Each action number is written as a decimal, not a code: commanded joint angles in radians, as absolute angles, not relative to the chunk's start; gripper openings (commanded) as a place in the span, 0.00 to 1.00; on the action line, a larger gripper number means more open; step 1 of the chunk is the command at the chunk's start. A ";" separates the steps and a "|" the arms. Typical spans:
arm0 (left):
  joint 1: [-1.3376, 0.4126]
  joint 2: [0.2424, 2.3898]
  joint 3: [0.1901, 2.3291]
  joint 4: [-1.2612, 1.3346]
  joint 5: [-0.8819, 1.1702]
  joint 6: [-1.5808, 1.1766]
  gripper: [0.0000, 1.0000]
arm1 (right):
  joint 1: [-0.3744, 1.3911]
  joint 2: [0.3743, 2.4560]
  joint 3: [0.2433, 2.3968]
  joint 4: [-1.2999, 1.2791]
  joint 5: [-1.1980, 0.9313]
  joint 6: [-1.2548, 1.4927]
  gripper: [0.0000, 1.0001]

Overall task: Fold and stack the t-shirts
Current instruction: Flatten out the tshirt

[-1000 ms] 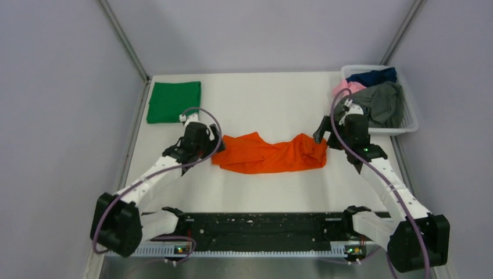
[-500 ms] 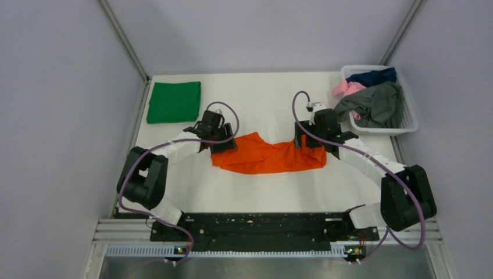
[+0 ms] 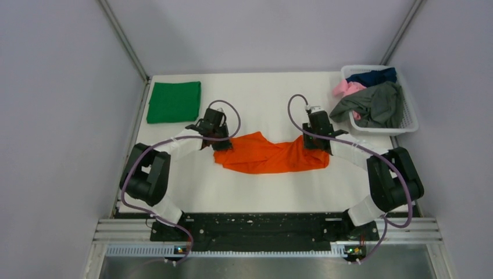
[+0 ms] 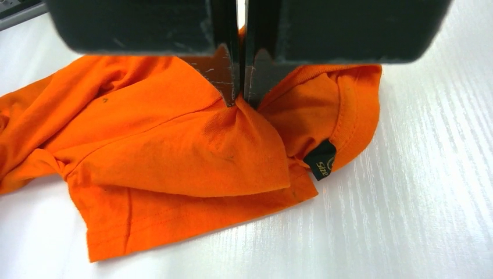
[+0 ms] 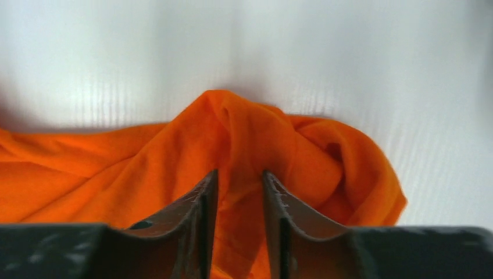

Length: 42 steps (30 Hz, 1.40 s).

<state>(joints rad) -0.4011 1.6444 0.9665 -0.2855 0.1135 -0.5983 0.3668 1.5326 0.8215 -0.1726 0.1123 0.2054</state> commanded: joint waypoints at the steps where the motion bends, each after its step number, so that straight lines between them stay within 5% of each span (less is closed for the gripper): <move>1: -0.400 1.551 0.985 -0.275 0.060 -0.600 0.00 | 0.378 1.495 0.839 -0.152 0.268 0.251 0.26; 6: -0.399 1.487 0.981 -0.280 0.021 -0.603 0.00 | 0.378 1.420 0.821 -0.181 0.321 0.258 0.00; 18: -0.400 1.021 1.066 -0.305 -0.110 -0.537 0.00 | 0.378 0.832 0.893 -0.245 0.232 0.212 0.00; 28: -0.400 0.615 1.200 -0.335 -0.208 -0.477 0.00 | 0.378 0.564 1.101 -0.311 0.051 0.196 0.00; 35: -0.400 0.588 1.287 -0.396 -0.294 -0.455 0.00 | 0.377 0.472 1.117 -0.329 -0.015 0.202 0.00; 42: -0.400 0.782 1.277 -0.407 -0.505 -0.434 0.00 | 0.379 0.486 1.028 -0.346 0.025 0.224 0.00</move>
<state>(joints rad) -0.4011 0.6361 1.2823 -0.4080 -0.3618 -0.4683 0.3710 0.4732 1.0824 -0.3504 0.0113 0.2104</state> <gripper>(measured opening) 0.024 0.006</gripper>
